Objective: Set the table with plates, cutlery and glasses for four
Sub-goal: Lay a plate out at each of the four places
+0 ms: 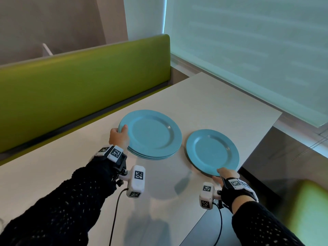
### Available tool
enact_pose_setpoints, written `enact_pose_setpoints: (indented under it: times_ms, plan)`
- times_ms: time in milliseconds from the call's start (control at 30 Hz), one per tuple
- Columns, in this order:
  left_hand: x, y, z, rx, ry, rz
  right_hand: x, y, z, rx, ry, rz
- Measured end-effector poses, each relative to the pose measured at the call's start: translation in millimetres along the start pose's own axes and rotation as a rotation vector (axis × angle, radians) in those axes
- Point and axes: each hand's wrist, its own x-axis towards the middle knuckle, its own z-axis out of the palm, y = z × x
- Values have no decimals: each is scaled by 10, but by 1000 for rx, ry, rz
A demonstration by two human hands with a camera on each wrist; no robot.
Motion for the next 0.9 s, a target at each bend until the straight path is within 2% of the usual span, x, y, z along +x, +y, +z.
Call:
enact_pose_setpoints:
  times_ms: [133,233,300,367,400,467,567,667,733,900]
  plan:
    - [-1,-15,-5,-15,1,-10,139,-16,-46,-22,10,-52]
    - [-4,-38,3,-20,0,-2,265,-49,-57,-63,33,-35]
    - [-14,-62,15,-25,-13,5,4,-142,-62,-122,107,-9]
    - [-31,-91,10,-33,-30,8,-252,-207,8,-232,161,-138]
    - [-41,-110,7,-39,-44,7,-361,-225,84,-245,133,-245]
    - [-24,-191,-5,-49,-83,10,-609,-233,293,-254,-30,-424]
    - [-13,-340,-61,-69,-162,-7,-931,-178,551,-222,-236,-508]
    - [-160,-406,-187,-116,-197,-31,-1146,-92,619,-351,-188,-600]
    - [-253,-469,-307,-141,-205,-47,-1251,8,605,-348,-185,-557]
    - [-413,-725,-673,-168,-228,-39,-1601,342,537,-148,-363,-379]
